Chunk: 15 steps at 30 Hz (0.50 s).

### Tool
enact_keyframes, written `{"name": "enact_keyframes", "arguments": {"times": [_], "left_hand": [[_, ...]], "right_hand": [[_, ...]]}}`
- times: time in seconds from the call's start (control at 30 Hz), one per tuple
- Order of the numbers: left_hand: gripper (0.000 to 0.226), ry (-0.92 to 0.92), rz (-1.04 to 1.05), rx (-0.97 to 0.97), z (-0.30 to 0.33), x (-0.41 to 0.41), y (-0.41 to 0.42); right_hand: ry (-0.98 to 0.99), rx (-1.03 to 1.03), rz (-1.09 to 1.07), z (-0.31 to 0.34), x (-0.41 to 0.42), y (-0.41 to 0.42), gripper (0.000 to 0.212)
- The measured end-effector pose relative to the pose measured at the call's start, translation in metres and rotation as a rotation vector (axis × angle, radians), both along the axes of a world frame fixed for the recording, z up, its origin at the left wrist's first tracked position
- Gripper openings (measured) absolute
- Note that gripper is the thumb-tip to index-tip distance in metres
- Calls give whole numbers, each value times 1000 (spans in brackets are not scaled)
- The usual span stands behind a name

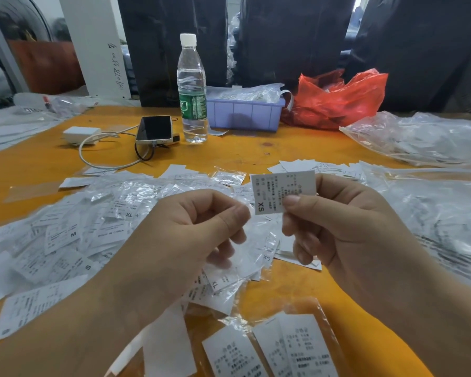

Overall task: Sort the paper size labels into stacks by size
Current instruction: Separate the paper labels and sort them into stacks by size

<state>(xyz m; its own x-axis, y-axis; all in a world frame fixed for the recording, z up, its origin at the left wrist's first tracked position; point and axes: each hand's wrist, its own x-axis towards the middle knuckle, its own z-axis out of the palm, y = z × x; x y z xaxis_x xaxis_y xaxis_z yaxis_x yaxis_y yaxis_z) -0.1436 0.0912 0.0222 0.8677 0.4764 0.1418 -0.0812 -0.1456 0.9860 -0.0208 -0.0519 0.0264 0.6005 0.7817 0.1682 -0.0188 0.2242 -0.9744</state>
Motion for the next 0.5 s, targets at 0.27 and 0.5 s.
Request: {"name": "enact_keyframes", "arguments": {"times": [0.27, 0.5], "left_hand": [[22, -18, -26, 30, 1, -3, 5], [27, -41, -27, 25, 2, -3, 6]], "right_hand": [[-126, -43, 0, 1, -4, 0, 8], [-181, -69, 51, 0, -7, 1, 12]]}}
